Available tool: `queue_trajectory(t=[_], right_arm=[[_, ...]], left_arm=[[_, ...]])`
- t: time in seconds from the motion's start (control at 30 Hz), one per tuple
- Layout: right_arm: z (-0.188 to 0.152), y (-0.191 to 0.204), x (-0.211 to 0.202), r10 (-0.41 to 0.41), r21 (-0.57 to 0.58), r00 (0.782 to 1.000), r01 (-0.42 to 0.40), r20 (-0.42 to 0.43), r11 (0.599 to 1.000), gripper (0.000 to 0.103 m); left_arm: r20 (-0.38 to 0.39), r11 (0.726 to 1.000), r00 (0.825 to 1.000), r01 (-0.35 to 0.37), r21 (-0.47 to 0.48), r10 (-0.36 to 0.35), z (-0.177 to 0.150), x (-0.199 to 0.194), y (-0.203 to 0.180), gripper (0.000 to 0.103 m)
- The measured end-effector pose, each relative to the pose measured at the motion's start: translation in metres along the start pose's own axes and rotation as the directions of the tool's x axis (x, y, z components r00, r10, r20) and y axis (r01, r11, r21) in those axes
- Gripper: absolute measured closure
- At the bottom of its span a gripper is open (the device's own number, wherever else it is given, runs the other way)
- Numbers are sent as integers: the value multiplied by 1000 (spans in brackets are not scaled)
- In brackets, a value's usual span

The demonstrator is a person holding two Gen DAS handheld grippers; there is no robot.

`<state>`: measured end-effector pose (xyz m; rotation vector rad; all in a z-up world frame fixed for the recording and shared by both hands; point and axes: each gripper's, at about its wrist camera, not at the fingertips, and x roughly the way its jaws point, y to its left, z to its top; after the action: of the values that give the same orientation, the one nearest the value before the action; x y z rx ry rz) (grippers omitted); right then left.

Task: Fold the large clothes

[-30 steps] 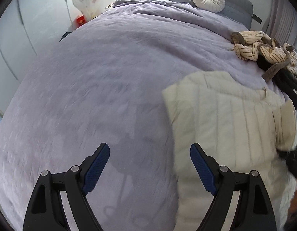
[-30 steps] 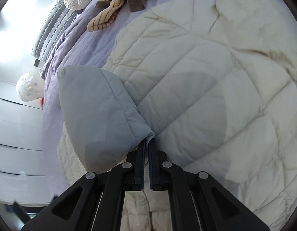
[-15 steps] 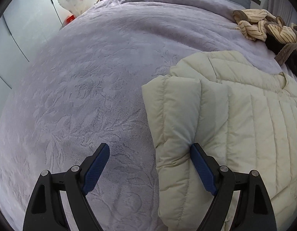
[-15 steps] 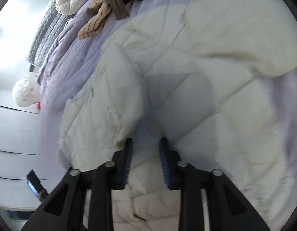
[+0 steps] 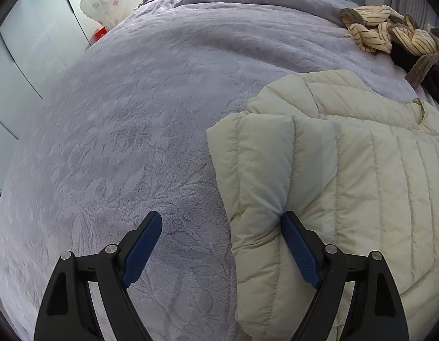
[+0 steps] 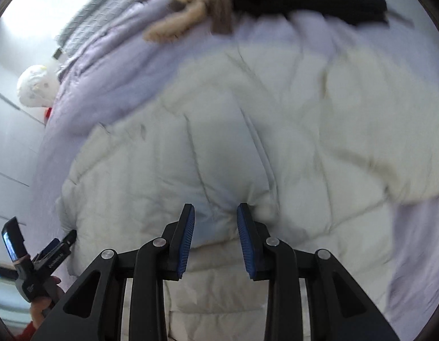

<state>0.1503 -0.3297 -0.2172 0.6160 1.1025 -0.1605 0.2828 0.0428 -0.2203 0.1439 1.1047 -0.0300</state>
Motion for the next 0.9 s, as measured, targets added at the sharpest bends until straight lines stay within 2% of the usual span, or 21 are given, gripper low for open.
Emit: queue_trajectory(t=[0.2, 0.37, 0.5, 0.63, 0.73, 0.9], right_arm=[[-7, -7, -4, 15, -6, 1000, -15, 1, 1000, 71], [-2, -15, -26, 8, 29, 1000, -8, 11, 1000, 69], [-7, -44, -49, 30, 116, 1000, -30, 2, 993, 68], [-13, -71, -66, 65, 199, 998, -64, 0, 978, 60], [-20, -91, -76, 82, 247, 997, -79, -4, 966, 58], [-30, -123, -89, 111, 320, 994, -109, 10, 941, 44]], left_arm=[[-5, 1000, 1000, -11, 0, 11, -1, -2, 0, 16], [-9, 1000, 1000, -8, 9, 8, 3, -26, 0, 16], [-21, 999, 999, 36, 28, -35, -2, -53, -7, 16], [-32, 995, 997, 76, 63, -74, -9, -75, -27, 16], [-49, 990, 993, 115, 82, -111, -17, -88, -51, 16], [-91, 969, 973, 221, 114, -212, -30, -104, -104, 16]])
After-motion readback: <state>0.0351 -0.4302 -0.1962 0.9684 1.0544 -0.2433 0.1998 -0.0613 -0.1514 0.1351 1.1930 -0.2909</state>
